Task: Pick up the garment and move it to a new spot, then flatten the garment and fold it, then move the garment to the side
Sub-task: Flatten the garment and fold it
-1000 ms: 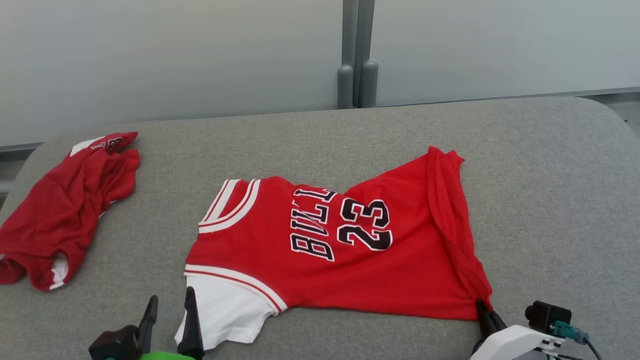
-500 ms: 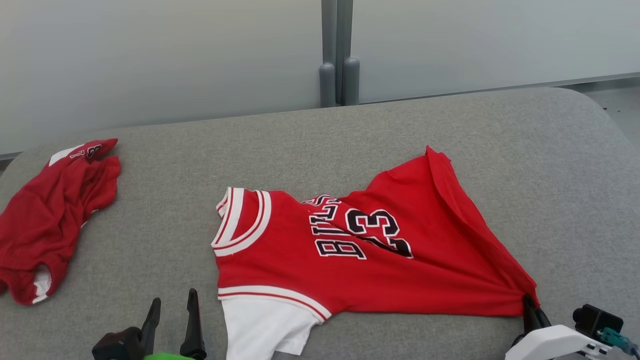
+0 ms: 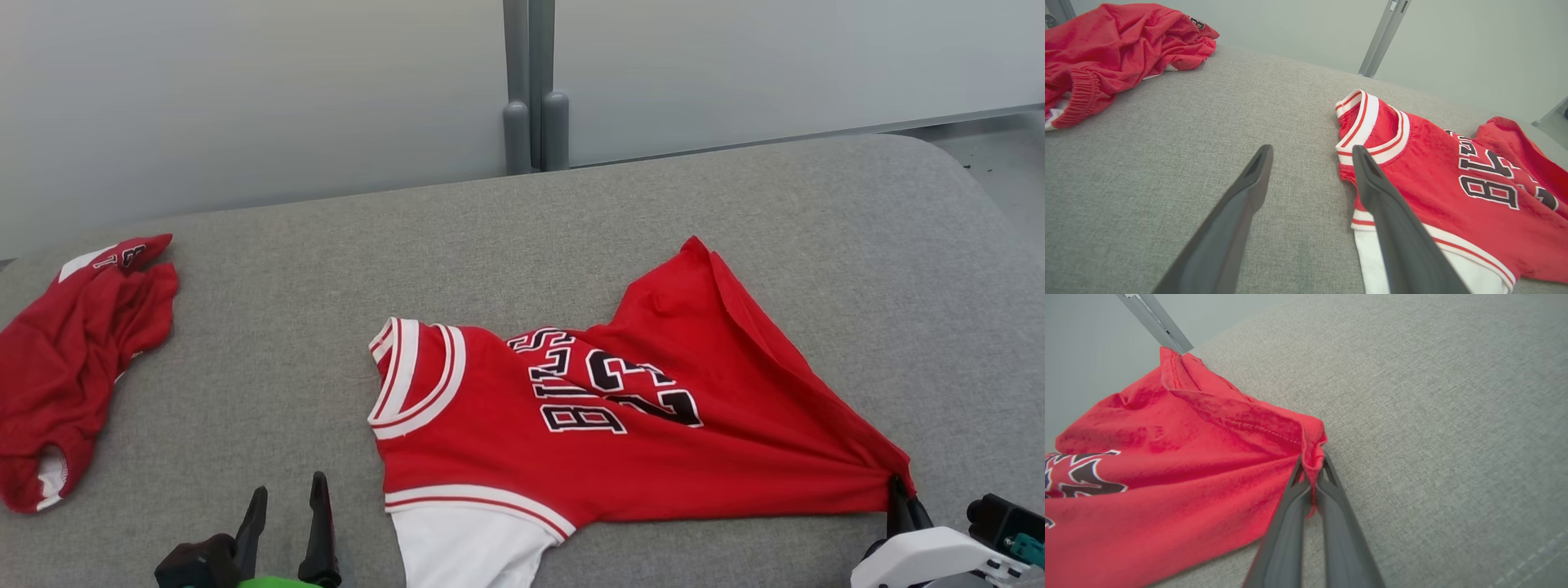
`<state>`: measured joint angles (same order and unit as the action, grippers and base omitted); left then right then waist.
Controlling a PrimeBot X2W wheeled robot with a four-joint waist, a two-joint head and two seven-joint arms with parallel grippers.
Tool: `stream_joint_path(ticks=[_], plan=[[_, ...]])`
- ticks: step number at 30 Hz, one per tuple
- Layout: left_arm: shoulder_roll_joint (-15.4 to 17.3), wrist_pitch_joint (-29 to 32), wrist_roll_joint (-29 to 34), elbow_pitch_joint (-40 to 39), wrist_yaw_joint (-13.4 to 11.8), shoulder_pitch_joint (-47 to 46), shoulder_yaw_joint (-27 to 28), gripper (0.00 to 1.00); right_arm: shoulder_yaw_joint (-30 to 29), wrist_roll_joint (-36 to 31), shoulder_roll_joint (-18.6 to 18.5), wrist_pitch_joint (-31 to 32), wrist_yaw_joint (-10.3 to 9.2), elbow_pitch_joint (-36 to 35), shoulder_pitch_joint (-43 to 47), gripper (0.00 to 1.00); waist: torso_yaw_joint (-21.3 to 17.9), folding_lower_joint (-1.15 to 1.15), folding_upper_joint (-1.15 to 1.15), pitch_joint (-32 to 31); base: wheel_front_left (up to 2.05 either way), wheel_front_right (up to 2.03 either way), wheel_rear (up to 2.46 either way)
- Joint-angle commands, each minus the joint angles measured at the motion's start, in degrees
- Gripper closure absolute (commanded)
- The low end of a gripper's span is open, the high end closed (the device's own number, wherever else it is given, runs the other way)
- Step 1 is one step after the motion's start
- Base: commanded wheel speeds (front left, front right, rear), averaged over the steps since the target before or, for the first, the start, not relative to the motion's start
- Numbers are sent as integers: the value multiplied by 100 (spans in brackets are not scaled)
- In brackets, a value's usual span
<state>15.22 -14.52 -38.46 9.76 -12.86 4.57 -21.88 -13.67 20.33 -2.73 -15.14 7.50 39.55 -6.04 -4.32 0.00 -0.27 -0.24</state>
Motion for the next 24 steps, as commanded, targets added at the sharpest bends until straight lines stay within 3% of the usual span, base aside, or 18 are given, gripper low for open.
stream_joint_path(ticks=[1, 2, 3, 13, 24], plan=[[0, -15, 4, 24, 17, -91, 6, 0, -23, -50, -30, -4, -2, -31, 14, 51, -2, 0, 27, -3, 0, 0, 0], [-6, -16, -1, 35, 25, -86, 0, 0, -36, -81, -31, -4, -2, -56, 39, 13, -5, 0, 27, -6, 0, 0, 0], [-12, -17, -1, 43, 32, -80, -9, 0, -49, -114, -31, -4, -2, -80, 71, 0, -7, 0, 27, -10, 0, 0, 0], [-68, 95, -47, 135, 145, -10, -206, 0, -305, -523, -28, -5, -2, -582, 336, 0, -57, 0, 27, -56, 0, 0, 0], [-158, 803, 17, 1270, 692, -823, -783, 0, -577, -848, -24, -5, -1, -1660, 488, 0, -349, 0, 27, -84, 0, 0, 0]])
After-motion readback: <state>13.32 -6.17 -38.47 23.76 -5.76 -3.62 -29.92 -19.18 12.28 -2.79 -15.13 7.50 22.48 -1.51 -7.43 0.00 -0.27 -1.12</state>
